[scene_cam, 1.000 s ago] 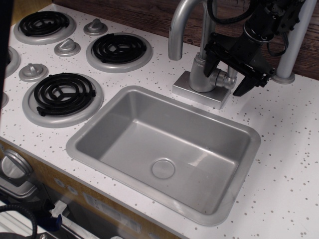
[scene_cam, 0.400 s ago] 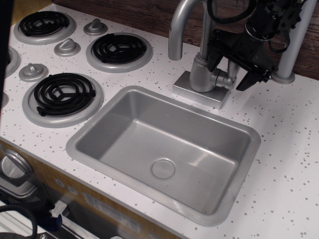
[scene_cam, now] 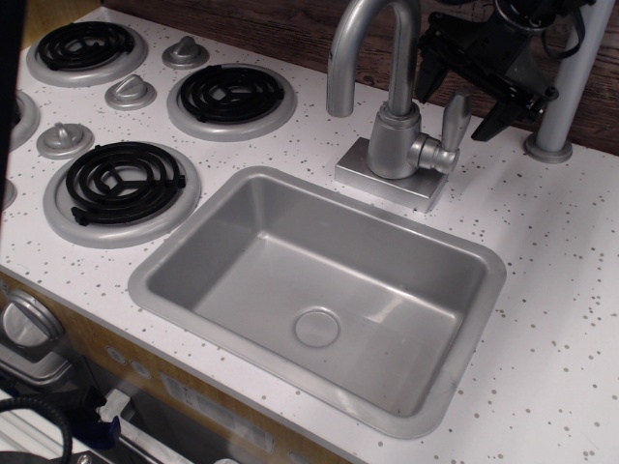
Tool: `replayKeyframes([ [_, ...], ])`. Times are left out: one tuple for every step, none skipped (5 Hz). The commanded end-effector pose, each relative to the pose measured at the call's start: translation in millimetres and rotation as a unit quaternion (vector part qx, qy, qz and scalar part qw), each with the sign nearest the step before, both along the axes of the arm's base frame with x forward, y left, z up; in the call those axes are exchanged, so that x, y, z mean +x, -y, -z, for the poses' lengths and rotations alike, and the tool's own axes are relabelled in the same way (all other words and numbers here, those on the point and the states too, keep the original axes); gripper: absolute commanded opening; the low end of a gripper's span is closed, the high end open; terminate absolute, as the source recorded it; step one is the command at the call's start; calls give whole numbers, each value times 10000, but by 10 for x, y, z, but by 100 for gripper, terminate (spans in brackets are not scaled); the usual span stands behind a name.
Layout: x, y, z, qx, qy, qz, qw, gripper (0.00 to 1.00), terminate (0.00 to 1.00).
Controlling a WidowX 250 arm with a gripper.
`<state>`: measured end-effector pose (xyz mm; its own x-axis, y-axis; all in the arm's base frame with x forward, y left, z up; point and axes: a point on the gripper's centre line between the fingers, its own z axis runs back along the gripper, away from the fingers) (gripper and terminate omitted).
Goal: Lever vertical to front
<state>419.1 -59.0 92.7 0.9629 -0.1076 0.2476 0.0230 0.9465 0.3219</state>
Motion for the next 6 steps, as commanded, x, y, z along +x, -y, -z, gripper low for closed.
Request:
replayKeyframes([
  [68, -32, -202, -135, 201, -56, 9997, 0, 0],
  [73, -33, -169, -235, -5, -48, 9997, 0, 0],
  [47, -36, -114, -340, -102, -97, 9993, 0, 0],
  [-82, -22, -84, -393, -247, -227, 9987, 0, 0],
  [-244, -6, -46, -487, -521, -437, 9965, 0, 0],
  [-379, -7, 30, -622, -693, -544, 9942, 0, 0],
])
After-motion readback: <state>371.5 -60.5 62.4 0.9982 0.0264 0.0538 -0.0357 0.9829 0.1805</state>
